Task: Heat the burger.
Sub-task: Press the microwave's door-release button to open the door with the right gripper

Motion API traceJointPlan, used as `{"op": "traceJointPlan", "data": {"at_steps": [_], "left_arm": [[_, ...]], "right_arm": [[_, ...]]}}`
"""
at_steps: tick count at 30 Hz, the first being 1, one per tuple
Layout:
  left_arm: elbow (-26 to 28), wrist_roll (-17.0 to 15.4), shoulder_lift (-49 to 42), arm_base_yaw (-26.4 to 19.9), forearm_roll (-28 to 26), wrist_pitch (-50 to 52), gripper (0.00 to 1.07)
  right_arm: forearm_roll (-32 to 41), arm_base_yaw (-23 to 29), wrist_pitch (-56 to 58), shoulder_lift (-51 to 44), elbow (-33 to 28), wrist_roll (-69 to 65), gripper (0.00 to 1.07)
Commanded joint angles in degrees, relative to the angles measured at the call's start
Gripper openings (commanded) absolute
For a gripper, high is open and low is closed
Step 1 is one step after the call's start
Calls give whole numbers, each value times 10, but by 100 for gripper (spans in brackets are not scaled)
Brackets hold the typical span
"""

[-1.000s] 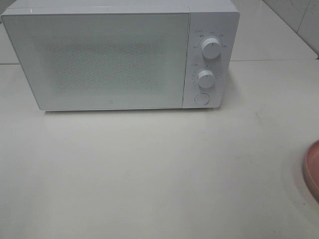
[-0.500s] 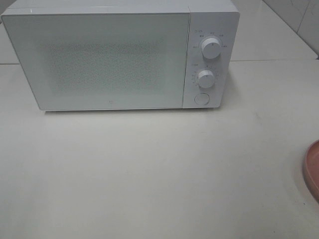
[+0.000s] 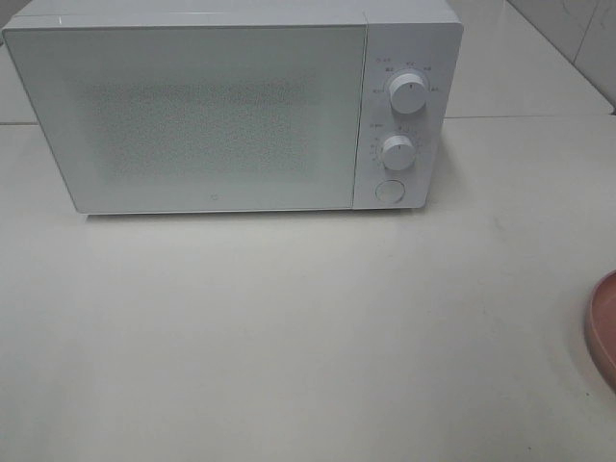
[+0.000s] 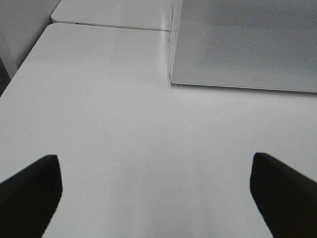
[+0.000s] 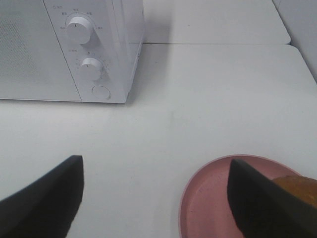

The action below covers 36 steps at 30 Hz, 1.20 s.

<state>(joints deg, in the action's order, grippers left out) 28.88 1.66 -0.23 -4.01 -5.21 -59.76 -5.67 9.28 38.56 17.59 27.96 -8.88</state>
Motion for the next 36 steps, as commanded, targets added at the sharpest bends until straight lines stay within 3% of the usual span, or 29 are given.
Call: {"op": "traceJointPlan", "data": {"at_steps": [1, 23, 36], "left_arm": [[-1, -1, 0, -1, -6, 4, 98], [-1, -1, 0, -1, -6, 4, 98], [-1, -1, 0, -1, -6, 4, 98]], "right_arm": [[-1, 1, -60, 28, -15, -3, 74], [-1, 1, -345, 218, -49, -3, 74], [-1, 1, -548, 387, -49, -1, 74]]}}
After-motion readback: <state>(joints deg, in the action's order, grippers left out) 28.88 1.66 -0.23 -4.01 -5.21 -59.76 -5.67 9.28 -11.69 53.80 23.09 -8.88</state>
